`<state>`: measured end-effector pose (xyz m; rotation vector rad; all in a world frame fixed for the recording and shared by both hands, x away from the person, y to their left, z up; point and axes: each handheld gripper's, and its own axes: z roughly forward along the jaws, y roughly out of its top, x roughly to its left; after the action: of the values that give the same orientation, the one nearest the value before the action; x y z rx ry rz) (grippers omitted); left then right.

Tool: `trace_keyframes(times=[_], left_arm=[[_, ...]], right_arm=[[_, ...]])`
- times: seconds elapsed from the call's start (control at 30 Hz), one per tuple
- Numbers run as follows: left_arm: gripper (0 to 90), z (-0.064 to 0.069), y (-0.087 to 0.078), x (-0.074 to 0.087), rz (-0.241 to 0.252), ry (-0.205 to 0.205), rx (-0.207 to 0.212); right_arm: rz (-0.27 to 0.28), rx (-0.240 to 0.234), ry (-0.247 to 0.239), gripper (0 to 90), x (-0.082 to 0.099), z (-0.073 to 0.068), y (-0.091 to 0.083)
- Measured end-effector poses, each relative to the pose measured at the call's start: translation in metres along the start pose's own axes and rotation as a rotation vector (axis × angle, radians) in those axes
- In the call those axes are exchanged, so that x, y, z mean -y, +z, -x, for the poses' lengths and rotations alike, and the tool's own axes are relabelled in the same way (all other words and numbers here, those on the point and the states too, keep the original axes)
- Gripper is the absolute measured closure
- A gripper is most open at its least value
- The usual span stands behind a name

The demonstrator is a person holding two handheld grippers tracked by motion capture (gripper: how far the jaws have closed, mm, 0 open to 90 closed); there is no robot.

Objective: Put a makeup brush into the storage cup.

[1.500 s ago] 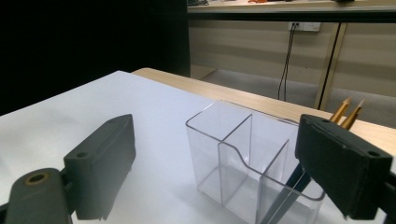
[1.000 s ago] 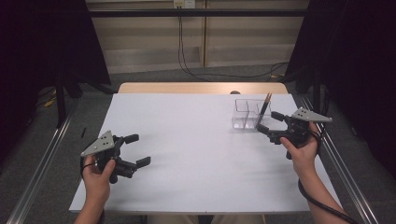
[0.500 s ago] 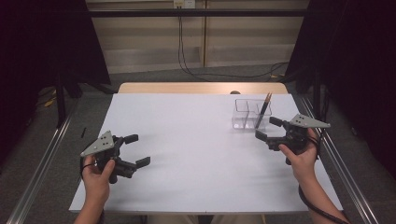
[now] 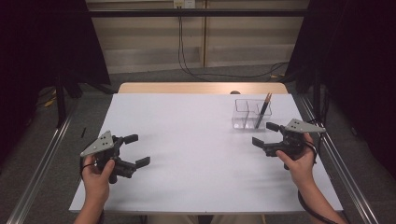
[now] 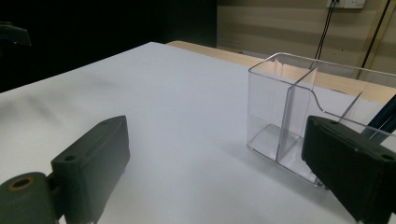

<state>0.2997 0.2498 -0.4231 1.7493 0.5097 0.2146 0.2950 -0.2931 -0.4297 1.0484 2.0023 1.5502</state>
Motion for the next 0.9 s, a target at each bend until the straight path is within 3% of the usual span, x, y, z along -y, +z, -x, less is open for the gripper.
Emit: trace_keyframes(times=[0.9], left_arm=[[0.5,-0.002,0.003,0.000,-0.004,-0.002,-0.001]], right_arm=[[-0.019,-0.030,-0.007,6.9,0.009,-0.011,-0.008]])
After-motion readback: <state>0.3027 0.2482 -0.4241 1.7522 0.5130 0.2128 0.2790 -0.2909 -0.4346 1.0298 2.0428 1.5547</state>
